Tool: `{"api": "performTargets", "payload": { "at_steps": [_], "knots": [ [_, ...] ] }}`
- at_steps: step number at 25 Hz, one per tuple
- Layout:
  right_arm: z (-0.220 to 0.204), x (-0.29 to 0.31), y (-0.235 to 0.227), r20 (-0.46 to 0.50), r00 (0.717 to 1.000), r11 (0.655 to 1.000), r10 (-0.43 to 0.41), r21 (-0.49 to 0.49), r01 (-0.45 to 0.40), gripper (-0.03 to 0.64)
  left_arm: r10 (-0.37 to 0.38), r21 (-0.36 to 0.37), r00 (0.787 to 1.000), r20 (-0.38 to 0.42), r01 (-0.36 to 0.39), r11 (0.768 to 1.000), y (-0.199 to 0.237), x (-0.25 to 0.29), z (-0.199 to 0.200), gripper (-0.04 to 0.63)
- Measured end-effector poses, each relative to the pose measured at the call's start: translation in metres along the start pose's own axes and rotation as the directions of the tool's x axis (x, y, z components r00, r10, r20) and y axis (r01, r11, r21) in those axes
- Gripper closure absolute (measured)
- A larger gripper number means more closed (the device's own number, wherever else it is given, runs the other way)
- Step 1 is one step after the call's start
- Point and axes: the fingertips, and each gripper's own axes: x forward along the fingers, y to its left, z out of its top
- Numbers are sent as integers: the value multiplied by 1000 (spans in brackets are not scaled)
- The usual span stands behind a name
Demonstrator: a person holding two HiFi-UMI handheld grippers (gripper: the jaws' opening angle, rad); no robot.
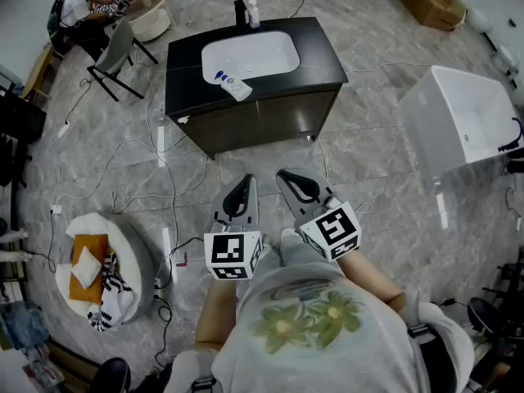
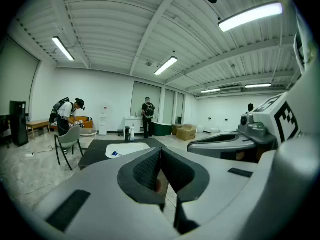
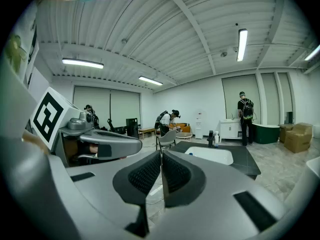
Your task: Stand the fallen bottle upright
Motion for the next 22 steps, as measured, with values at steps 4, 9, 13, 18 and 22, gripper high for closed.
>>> {"api": "performTargets", "payload": {
  "at_steps": [4,9,13,18,22],
  "knots": [
    [0,6,-22,27,1000,1000,8,-12,-8,569,13,-1,1000,-3,-13,1000,2,21,-4,575],
    [-8,11,-34,14,997,997,75,-22,-75,569,52,-50,999,-14,-53,997,8,35,-11,577],
    [-10,22,-46,-3,995,993,104,-51,-104,569,111,-88,994,-21,-113,990,23,42,-19,575],
    [-19,49,-66,-32,991,991,131,-15,-132,569,169,-123,984,-56,-174,977,54,58,-29,575],
    [-12,89,-77,-19,986,987,163,10,-163,568,186,-118,980,-70,-193,974,92,81,-27,577]
  ]
}}
